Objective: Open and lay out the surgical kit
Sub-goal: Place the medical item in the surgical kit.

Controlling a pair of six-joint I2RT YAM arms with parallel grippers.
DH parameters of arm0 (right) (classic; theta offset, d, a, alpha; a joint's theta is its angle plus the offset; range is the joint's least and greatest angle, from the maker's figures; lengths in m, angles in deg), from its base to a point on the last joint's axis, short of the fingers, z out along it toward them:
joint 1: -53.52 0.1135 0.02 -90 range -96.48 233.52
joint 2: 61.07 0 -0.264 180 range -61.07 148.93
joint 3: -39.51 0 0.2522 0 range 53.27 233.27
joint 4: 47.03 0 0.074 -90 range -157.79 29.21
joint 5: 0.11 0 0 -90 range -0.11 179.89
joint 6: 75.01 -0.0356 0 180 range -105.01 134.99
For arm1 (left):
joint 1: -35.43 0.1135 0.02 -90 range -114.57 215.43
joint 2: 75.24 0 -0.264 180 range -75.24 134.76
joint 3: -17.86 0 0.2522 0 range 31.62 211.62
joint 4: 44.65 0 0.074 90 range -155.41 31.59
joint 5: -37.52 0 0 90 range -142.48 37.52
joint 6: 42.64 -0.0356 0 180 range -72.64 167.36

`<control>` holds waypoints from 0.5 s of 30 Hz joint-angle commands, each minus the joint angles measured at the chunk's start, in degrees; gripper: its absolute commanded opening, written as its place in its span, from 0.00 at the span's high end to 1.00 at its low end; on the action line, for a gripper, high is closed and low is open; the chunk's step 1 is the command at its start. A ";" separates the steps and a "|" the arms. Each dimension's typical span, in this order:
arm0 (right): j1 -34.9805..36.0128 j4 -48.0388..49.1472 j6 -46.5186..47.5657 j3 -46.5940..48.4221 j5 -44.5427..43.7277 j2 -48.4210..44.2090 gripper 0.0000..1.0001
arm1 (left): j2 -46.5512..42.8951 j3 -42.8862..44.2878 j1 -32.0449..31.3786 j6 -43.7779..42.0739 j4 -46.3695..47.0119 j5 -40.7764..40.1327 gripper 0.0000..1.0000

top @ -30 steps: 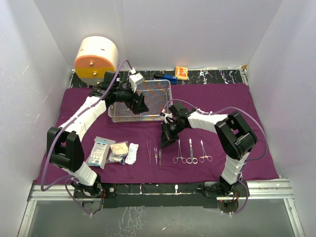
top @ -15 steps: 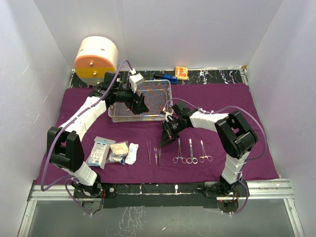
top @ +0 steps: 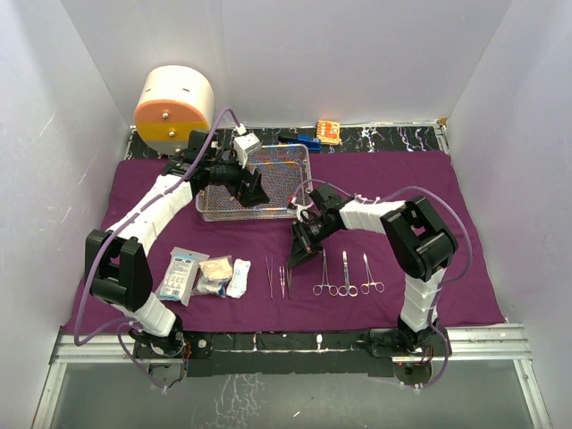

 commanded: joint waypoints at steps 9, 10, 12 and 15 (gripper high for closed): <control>-0.43 -0.18 0.99 1.94 -1.04 1.08 0.96 | -0.36 -0.27 0.39 -0.27 0.63 2.75 0.04; -0.45 -0.38 1.14 2.08 -1.52 1.11 0.95 | -0.33 -0.20 0.39 -0.26 0.66 2.85 0.04; -0.42 -1.06 1.56 2.53 -2.81 1.19 0.95 | -0.28 -0.11 0.39 -0.18 0.56 2.92 0.04; -0.49 -2.01 2.31 3.22 -4.59 1.15 0.94 | -0.29 0.03 0.35 -0.09 0.55 3.08 0.03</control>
